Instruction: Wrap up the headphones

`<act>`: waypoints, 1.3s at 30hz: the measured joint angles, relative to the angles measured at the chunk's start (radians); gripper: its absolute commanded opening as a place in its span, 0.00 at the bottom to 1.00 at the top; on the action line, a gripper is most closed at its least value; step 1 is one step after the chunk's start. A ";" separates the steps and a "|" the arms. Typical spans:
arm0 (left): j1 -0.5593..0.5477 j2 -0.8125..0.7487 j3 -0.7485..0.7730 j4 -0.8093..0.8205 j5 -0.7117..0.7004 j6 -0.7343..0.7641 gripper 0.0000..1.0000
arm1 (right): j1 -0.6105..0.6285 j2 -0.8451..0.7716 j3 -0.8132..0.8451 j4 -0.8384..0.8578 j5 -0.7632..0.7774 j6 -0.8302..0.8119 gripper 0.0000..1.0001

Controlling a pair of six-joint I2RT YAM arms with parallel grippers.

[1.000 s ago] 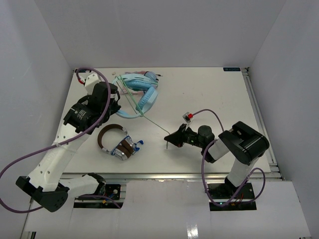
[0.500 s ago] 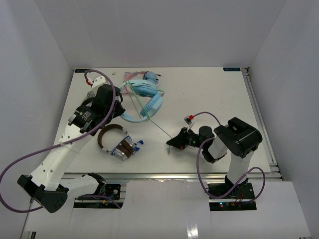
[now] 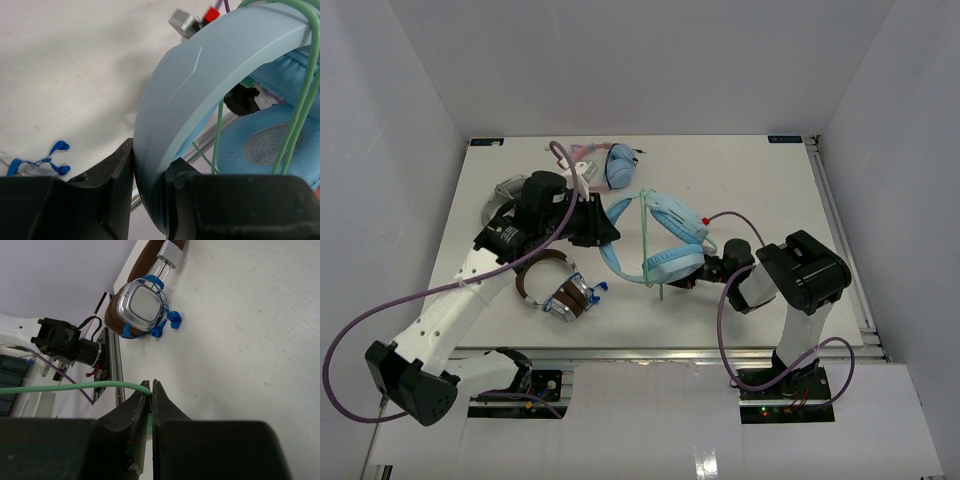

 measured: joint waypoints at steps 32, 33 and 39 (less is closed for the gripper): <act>-0.025 0.309 0.117 -0.031 -0.189 0.805 0.00 | -0.159 0.023 0.229 -0.079 -0.316 0.433 0.08; -0.028 0.311 0.117 -0.024 -0.188 0.827 0.00 | -0.159 0.034 0.235 -0.079 -0.319 0.449 0.08; -0.045 0.293 0.082 0.066 -0.147 0.987 0.00 | -0.158 0.084 0.269 -0.083 -0.327 0.535 0.08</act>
